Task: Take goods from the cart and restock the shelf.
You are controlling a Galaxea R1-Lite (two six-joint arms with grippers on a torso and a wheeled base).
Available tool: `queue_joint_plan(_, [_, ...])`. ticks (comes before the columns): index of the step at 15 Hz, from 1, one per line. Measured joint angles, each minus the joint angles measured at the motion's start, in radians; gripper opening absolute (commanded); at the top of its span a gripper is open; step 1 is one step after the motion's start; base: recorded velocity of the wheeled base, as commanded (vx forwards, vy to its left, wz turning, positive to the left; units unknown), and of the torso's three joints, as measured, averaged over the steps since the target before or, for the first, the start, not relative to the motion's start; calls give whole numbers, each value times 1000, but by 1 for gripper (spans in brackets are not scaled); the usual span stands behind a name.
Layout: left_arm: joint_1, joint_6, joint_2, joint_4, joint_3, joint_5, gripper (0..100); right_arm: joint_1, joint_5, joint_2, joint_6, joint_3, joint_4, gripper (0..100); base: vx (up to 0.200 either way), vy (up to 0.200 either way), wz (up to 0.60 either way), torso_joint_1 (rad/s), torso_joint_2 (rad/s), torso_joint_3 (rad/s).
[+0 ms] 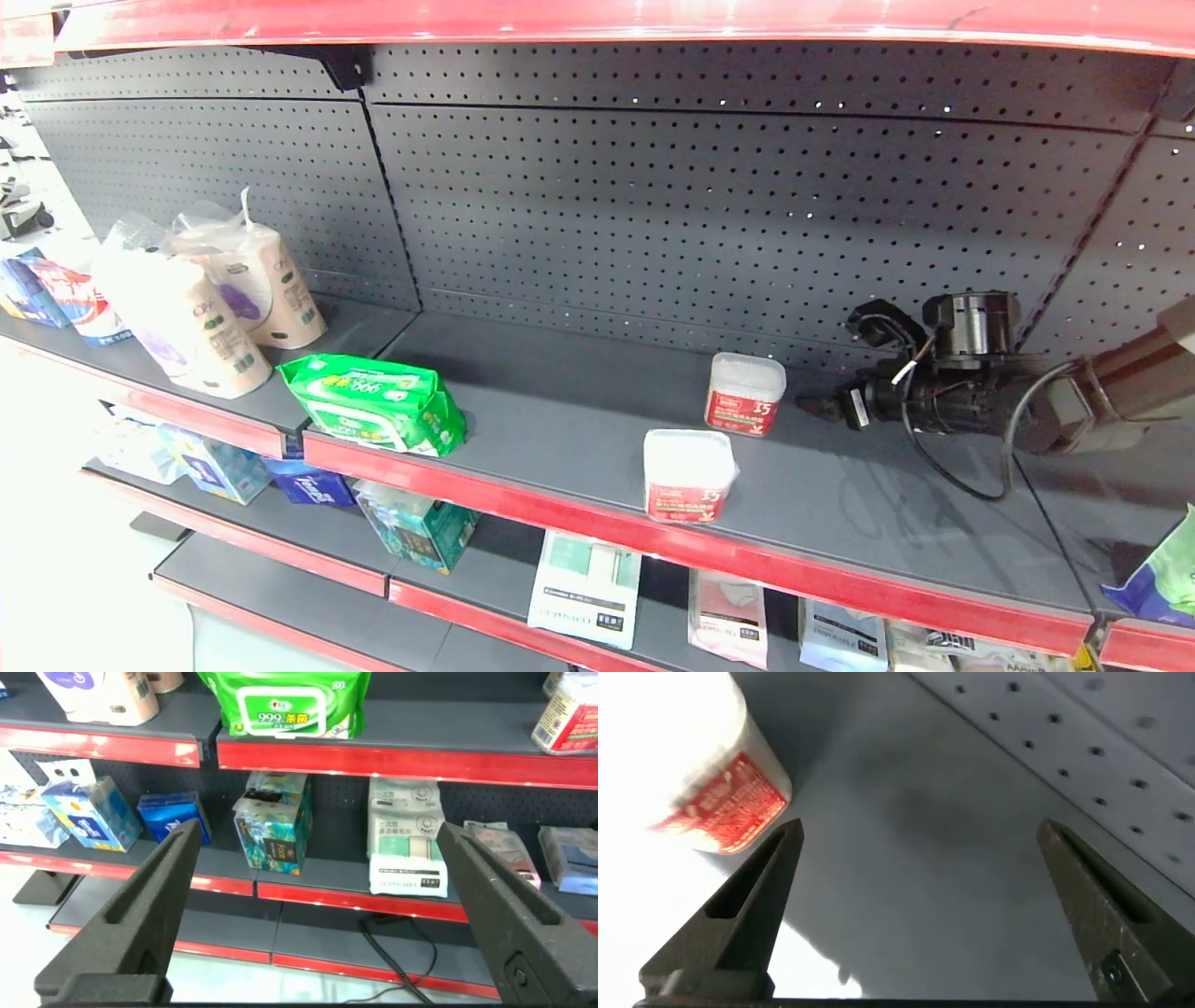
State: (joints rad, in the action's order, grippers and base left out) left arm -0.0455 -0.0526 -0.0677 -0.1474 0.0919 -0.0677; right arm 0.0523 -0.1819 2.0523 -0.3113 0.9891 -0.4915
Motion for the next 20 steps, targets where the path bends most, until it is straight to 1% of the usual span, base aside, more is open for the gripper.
queue_joint_plan(5, [-1,3,0,1,-1,-8,100,3,14,-184,24,-183,0,100,0,0,0,0,0,0])
queue_joint_plan(7, [-1,10,0,2,-1,-10,100,5,15,-270,31,-259,1,100,0,0,0,0,0,0])
queue_joint_plan(11, [-1,11,0,2,-1,-10,100,7,14,-437,43,-357,0,100,0,0,0,0,0,0])
queue_joint_plan(12, [-1,16,0,1,-1,-18,100,7,14,-483,47,-380,0,100,0,0,0,0,0,0])
queue_joint_plan(13, [0,29,0,2,-1,-45,100,7,13,-537,48,-411,0,100,0,0,0,0,0,0])
queue_joint_plan(14, [0,32,-1,2,-1,-50,100,6,13,-588,49,-447,0,100,0,0,0,0,0,0])
queue_joint_plan(20, [-1,36,-1,1,-1,-54,100,-11,10,-968,67,-707,5,100,0,0,0,0,0,0])
